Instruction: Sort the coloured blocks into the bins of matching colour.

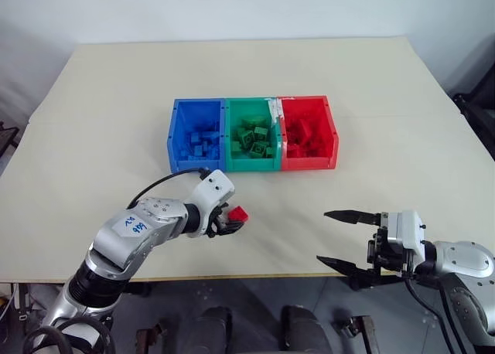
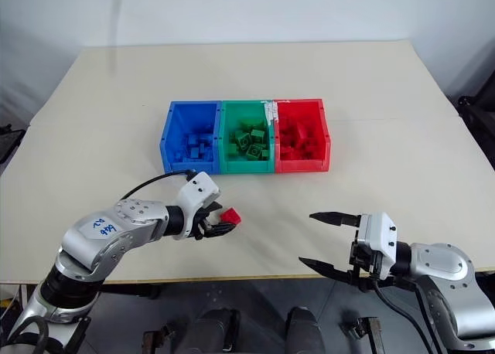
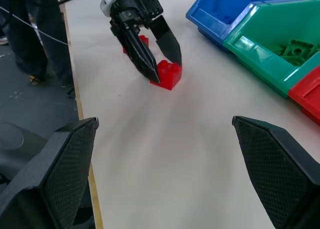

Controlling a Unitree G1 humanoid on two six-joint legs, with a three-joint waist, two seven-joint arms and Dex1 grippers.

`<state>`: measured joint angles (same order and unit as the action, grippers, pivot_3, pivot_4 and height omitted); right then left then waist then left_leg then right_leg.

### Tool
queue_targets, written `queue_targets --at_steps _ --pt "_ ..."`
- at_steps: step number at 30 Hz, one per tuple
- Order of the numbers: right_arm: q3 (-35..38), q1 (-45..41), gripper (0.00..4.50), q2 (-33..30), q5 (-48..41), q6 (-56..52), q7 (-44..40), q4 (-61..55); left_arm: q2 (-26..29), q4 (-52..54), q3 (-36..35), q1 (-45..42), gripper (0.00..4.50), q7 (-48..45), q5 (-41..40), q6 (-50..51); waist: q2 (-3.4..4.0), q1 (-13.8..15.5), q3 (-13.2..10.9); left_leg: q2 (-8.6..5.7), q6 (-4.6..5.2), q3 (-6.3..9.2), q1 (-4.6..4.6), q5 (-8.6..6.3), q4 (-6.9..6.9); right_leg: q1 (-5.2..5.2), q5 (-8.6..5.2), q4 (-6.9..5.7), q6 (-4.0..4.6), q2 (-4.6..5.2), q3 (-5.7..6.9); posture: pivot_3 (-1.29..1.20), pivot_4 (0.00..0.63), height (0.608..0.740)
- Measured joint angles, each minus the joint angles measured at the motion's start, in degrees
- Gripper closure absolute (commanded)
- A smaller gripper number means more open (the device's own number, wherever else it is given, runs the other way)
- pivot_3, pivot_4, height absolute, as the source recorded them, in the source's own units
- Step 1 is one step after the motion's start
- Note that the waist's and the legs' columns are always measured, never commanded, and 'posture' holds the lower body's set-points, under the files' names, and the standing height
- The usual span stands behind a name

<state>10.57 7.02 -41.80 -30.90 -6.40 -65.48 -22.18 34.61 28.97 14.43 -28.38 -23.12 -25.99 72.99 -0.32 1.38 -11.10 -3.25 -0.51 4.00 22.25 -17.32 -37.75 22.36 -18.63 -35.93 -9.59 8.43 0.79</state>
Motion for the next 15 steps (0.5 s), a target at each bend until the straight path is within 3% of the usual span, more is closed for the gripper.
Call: queue_targets --at_steps 3,4,10,15 --pt "0.0 0.0 0.0 0.0 0.0 0.0 0.7 0.0 0.3 -0.3 0.2 0.0 2.91 -1.2 0.0 -1.1 0.0 0.0 0.0 0.0 0.0 0.0 0.0 0.0 -0.01 0.0 0.0 0.01 0.0 0.0 0.0 0.0 0.15 0.74" --pt "0.0 0.0 0.0 0.0 0.0 0.0 1.0 0.0 0.3 -0.7 0.3 0.0 2.99 -2.0 0.1 -2.2 0.0 0.1 0.0 -0.01 0.0 0.0 0.01 0.0 -0.01 0.0 0.0 0.01 0.0 0.0 0.0 0.0 0.15 0.74" --pt "2.9 2.9 0.0 2.9 -0.1 0.0 7.3 -2.7 -4.4 -10.2 0.0 -1.6 2.99 -10.5 1.5 -22.4 0.0 0.6 0.0 -0.04 0.0 0.04 0.13 0.0 -0.17 0.0 0.01 0.04 -0.02 0.02 0.05 0.0 0.15 0.74" --pt "6.9 7.9 0.0 8.8 -0.1 -0.4 16.5 -6.6 -12.2 -25.2 0.4 -12.6 2.99 -16.5 6.0 -41.8 -0.02 1.3 0.0 -0.08 0.02 -0.04 0.14 0.0 -0.27 -0.04 0.05 0.02 -0.09 0.01 0.06 0.0 0.15 0.74"
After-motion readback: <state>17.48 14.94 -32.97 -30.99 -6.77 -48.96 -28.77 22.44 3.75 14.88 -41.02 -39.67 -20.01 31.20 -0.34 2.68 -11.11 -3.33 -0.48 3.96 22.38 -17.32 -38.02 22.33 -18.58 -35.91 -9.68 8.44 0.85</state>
